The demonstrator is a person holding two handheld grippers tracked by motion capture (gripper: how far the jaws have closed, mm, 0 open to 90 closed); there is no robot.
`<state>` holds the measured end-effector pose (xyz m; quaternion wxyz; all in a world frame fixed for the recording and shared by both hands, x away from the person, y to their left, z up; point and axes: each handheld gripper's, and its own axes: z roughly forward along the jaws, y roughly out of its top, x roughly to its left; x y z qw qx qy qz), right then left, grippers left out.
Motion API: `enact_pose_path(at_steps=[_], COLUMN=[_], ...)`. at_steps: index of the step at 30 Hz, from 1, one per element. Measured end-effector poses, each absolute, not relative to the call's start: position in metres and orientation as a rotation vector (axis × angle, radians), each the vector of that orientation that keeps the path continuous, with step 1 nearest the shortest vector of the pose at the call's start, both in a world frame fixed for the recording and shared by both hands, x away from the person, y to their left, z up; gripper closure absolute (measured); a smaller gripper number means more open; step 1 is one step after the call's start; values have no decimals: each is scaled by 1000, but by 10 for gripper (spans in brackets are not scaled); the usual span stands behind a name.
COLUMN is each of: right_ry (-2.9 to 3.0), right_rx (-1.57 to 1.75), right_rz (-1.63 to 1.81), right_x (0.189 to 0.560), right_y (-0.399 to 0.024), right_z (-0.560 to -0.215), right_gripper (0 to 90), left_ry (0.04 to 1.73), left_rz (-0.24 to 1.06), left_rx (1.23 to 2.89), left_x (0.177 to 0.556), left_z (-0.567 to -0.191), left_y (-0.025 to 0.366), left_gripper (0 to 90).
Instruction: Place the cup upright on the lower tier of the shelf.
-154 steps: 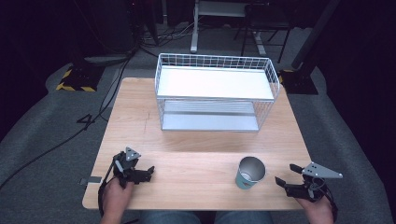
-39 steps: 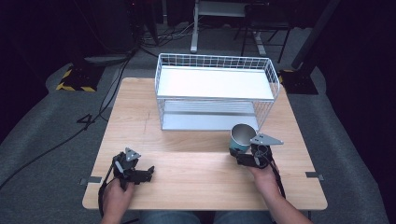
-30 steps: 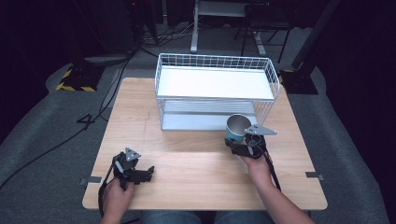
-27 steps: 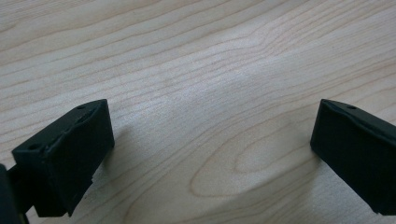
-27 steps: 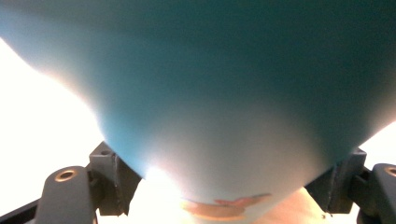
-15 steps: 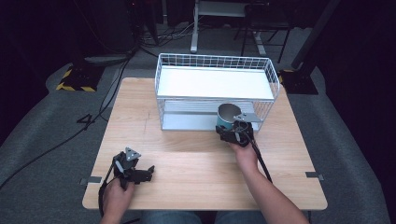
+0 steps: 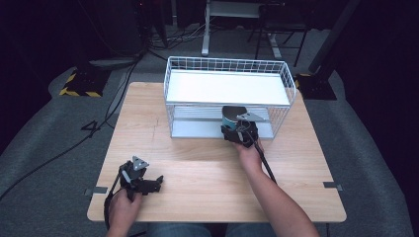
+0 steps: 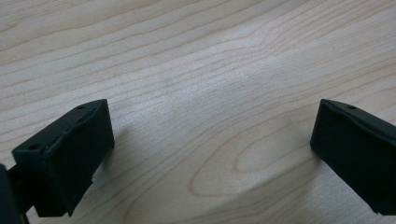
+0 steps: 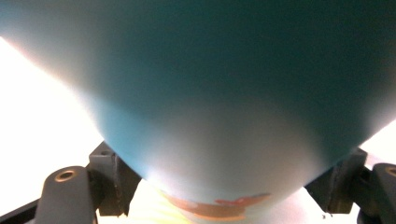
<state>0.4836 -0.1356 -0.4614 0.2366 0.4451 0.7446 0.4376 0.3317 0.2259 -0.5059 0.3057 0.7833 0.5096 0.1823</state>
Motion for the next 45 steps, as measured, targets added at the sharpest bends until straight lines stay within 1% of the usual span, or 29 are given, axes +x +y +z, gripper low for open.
enact_pose_path(at_steps=[20, 33, 45], right_ry=[1995, 1980, 1970], right_rx=[1243, 1259, 1293], right_rz=[1180, 1148, 1177], right_x=[515, 534, 539], right_y=[-117, -102, -103], right_z=[-471, -483, -488], right_gripper=[240, 239, 224], left_ry=[1349, 1350, 1349], left_rz=[481, 482, 482], left_rx=[2074, 2075, 2075], left_x=[331, 331, 331], left_z=[-506, -506, -506], left_y=[226, 226, 226], left_gripper=[1, 1, 1])
